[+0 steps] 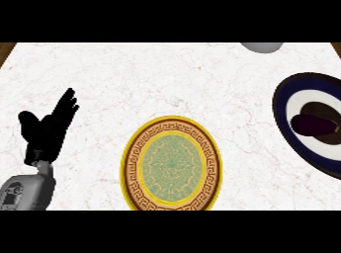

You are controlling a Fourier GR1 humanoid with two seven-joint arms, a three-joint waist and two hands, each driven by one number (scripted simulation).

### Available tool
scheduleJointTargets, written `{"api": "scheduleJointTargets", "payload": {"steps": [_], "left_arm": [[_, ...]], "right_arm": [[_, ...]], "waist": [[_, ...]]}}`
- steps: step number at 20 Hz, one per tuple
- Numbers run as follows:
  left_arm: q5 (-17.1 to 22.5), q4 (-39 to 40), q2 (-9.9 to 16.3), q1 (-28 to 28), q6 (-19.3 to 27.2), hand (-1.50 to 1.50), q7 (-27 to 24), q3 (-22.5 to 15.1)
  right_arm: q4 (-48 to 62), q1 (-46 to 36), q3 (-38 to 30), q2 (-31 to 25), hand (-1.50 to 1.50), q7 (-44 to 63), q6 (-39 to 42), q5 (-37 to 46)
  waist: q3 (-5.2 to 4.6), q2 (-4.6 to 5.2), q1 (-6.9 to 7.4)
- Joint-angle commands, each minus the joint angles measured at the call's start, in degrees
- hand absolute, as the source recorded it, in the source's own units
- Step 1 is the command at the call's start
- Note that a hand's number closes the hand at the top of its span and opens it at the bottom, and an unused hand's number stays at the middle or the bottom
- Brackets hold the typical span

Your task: Pick the eggplant from the plate and place it in the plate

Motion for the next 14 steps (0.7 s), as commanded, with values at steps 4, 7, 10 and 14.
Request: {"api": "scheduleJointTargets", "payload": {"steps": [4, 7, 10, 14], "left_arm": [[0.65, 2.92, 0.38, -1.92, -0.5, 0.0, -1.05, 1.46], [0.25, -0.66, -0.06, 0.57, -1.21, 0.0, -1.33, -0.12], [1.0, 0.97, 1.46, -0.49, -2.34, 0.0, -0.61, 1.2], [0.46, 0.63, -0.39, 0.81, -1.31, 0.0, -1.8, 0.31]], "right_arm": [[6.07, 1.14, -2.47, -2.91, -1.5, 1.46, 16.33, -7.2], [7.07, 0.4, -3.1, -5.16, -1.5, -0.77, 16.45, -7.31], [7.18, 0.45, -2.33, -3.93, -1.5, -2.12, 14.63, -6.53], [8.23, 3.65, -3.39, -7.32, -1.5, -3.07, 18.34, -7.73]], "waist": [[0.06, 0.36, 0.02], [0.17, 0.48, 1.01], [0.21, 0.77, 1.35], [0.25, 0.78, 0.92]]}}
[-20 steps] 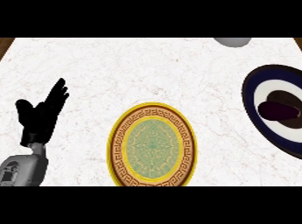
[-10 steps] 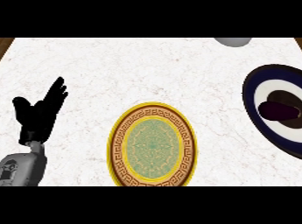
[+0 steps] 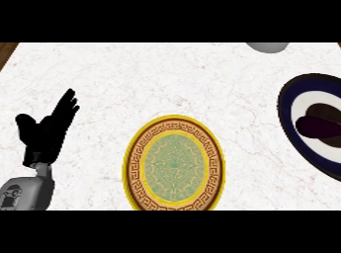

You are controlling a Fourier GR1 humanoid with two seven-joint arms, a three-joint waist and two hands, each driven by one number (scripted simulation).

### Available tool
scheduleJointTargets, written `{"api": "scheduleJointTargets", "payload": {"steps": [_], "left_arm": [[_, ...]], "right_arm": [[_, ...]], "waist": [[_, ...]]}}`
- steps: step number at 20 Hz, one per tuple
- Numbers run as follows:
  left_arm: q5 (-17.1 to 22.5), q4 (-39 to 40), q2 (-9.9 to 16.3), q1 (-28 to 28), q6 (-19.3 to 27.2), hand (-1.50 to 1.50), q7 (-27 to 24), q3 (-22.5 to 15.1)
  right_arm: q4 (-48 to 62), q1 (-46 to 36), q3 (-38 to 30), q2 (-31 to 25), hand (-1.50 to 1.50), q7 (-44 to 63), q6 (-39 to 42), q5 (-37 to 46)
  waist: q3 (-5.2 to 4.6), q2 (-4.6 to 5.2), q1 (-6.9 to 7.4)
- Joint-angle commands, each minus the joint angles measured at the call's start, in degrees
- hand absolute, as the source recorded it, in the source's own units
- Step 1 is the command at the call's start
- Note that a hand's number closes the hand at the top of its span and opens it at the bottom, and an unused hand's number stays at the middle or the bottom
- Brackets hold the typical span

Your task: Pick the eggplant from the plate and place it in the plate

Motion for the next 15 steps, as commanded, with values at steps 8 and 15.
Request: {"api": "scheduleJointTargets", "payload": {"steps": [8, 15], "left_arm": [[1.4, 0.69, 1.32, -1.62, -2.21, 0.0, 0.91, 0.93], [-0.92, 0.74, -0.74, -0.22, -0.31, 0.0, -1.53, -0.84]], "right_arm": [[1.76, 4.0, 1.08, -1.79, -1.5, -12.69, 7.13, 2.24], [2.87, 3.93, 2.62, -2.36, -1.5, -13.16, 3.86, 3.92]], "waist": [[0.18, 0.38, 0.48], [0.29, 0.53, 1.4]]}}
